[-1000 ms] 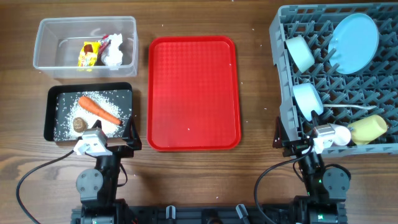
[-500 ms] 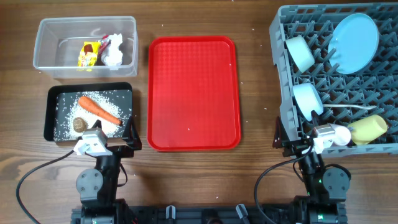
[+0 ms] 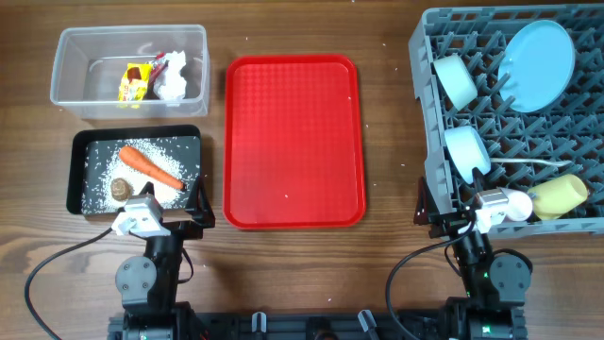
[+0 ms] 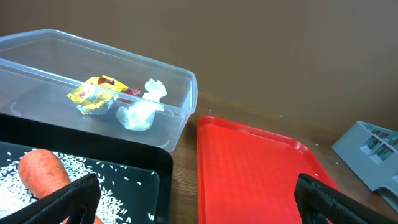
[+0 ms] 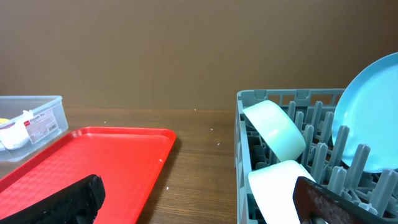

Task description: Sort waste into correct bins and load items into the dishwasher rack

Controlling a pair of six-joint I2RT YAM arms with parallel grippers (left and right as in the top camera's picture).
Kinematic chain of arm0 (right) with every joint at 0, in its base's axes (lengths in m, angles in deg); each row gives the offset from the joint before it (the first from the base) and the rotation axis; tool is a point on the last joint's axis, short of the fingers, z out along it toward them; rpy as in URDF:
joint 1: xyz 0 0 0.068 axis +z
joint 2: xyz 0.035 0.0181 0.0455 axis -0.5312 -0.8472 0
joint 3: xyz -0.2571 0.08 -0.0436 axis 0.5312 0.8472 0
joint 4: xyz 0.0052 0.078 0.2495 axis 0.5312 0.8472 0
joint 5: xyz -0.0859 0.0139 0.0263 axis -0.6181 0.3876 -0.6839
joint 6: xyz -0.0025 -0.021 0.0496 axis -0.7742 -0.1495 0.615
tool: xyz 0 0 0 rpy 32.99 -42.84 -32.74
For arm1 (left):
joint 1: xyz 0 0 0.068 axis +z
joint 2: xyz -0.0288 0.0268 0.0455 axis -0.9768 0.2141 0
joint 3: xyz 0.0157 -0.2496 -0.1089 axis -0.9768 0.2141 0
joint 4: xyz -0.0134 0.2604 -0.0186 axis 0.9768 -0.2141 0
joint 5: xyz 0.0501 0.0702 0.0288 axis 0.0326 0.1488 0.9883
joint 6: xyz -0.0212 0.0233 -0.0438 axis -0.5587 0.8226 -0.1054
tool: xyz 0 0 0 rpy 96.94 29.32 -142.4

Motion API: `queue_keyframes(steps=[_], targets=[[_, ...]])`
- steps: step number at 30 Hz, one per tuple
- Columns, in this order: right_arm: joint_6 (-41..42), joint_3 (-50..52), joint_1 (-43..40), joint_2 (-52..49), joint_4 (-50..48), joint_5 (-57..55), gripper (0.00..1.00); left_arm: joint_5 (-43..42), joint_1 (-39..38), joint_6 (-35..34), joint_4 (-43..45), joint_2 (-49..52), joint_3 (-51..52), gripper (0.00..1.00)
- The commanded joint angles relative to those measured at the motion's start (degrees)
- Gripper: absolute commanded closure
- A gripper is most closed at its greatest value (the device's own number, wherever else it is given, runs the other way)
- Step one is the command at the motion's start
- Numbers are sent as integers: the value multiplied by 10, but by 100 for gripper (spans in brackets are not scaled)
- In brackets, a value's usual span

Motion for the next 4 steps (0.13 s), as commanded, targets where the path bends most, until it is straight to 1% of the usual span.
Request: queue_keyframes(steps=[1, 4], targets=[[7, 2, 3, 5, -1, -3, 0, 6, 4, 9, 3, -5, 7, 0], [7, 2, 3, 5, -1, -3, 0, 6, 4, 9, 3, -5, 7, 0]])
